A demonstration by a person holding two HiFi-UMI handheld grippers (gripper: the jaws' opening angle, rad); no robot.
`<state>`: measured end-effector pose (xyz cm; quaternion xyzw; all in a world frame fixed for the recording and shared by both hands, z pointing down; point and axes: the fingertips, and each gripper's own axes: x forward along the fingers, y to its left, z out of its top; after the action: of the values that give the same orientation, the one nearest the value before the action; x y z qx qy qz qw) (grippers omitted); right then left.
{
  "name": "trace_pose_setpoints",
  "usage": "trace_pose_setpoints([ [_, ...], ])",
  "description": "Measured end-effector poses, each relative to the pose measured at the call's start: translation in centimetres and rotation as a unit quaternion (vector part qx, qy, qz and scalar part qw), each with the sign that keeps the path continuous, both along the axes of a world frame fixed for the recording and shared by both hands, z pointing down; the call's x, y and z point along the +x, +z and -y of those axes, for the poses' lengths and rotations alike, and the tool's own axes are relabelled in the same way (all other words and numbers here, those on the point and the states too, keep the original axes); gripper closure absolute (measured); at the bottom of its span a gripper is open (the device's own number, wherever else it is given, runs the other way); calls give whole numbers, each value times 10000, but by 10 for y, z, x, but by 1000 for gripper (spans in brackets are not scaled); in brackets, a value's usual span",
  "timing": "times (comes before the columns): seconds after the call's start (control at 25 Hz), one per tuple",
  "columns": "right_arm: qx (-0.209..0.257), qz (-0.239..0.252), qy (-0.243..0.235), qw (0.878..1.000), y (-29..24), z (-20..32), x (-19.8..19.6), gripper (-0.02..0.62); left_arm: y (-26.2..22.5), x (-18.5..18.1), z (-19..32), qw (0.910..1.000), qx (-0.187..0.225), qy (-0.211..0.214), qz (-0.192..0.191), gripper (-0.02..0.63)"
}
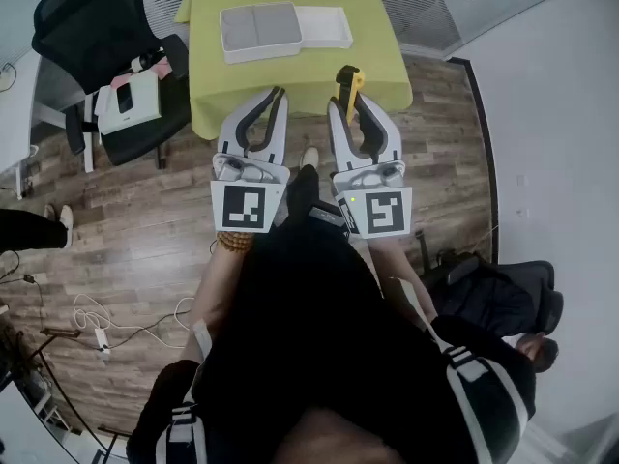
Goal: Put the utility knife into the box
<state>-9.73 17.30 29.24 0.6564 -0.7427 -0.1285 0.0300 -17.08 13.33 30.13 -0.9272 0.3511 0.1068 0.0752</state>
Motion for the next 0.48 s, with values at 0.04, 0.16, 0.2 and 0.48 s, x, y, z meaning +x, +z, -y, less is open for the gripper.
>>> trace_pose_setpoints([
  [0.04, 10, 5, -10, 10000, 0, -1, 1, 492, 1, 3, -3, 9994, 200, 42, 278, 586],
  [0.16, 26, 193, -79, 9998, 0, -2, 4, 491, 3, 10, -8, 9960, 500, 148, 724, 586],
  [0.2, 29, 291, -88, 9995, -1, -2, 5, 491, 3, 11, -8, 9959, 494, 169, 736, 586],
  [0.48, -8, 476, -67, 9988, 0, 2, 15, 491, 5, 17, -5, 9957, 466, 209, 773, 586],
])
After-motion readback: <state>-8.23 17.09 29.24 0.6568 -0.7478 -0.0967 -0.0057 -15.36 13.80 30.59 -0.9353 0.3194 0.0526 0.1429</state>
